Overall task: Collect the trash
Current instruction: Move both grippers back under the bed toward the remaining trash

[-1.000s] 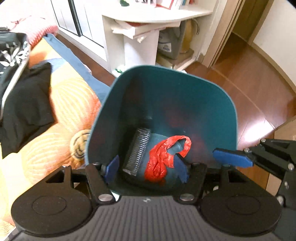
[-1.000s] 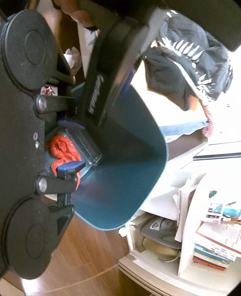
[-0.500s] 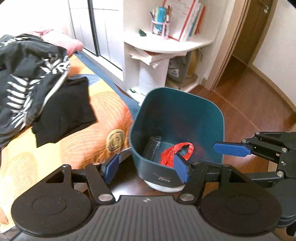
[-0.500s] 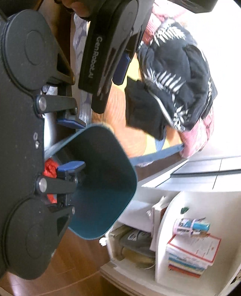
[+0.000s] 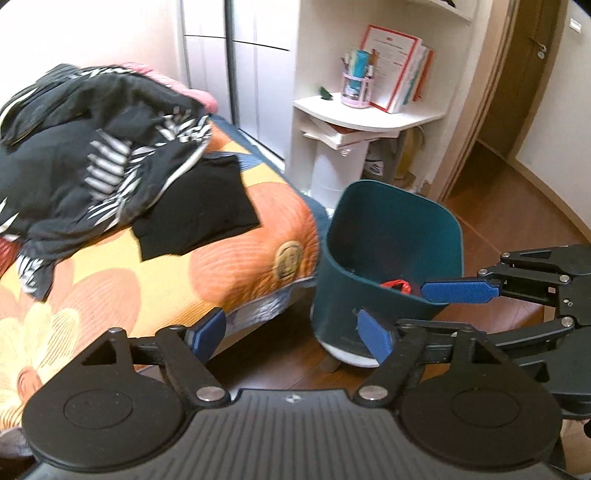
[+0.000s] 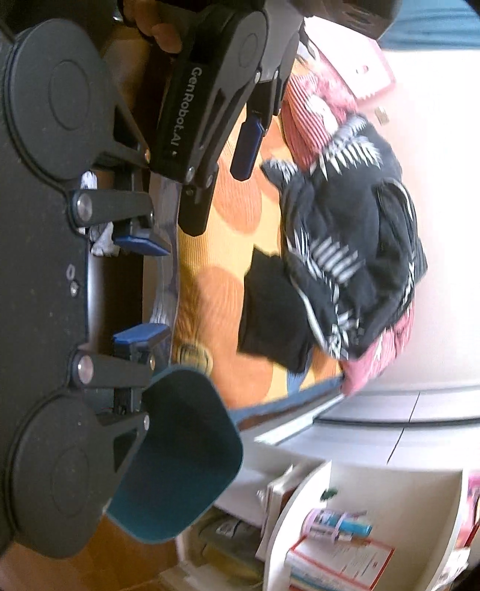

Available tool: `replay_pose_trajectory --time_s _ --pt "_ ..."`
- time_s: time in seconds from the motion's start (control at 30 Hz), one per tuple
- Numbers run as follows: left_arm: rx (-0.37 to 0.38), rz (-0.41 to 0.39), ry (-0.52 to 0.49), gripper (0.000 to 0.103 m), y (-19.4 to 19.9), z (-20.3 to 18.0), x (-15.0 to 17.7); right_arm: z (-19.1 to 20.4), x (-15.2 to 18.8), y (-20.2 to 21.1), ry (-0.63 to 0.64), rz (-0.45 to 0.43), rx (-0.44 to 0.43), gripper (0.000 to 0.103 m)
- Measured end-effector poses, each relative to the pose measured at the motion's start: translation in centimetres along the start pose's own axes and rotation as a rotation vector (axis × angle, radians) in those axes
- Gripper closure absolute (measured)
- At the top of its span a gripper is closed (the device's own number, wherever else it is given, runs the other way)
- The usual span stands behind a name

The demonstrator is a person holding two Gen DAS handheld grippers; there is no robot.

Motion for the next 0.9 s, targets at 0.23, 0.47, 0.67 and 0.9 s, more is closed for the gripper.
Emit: replay_pose_trajectory --time_s 0.23,0.47,0.67,0.9 --pt "-0.024 -0.020 0.072 0.019 2.0 5.4 3.1 4.6 0.0 -1.4 0.042 0.011 -0.066 0.061" --pt "-0.050 0.004 0.146 0.006 0.7 11.6 6.3 8.6 1.1 -4.9 0.108 0.062 -0.145 0.056" --pt "-0.120 0.067 0.201 0.006 -3.1 18.1 9.8 10.8 2.8 -10.6 0.146 0.149 -0.151 0.054" --pt "-0.180 0.200 0.177 0.006 -9.3 23.8 14.8 12.8 6.5 -18.5 0.222 0.293 -0.176 0.054"
Point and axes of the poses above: each gripper's, at about its wrist camera, not at the fingertips, and y roughly against the way its jaws point, z to its left, x to its underside, the point moved 7 cm from there along -y, roughly the way its jaws point, and after that the axes turned 8 degrees about y, right-handed, at the moved point
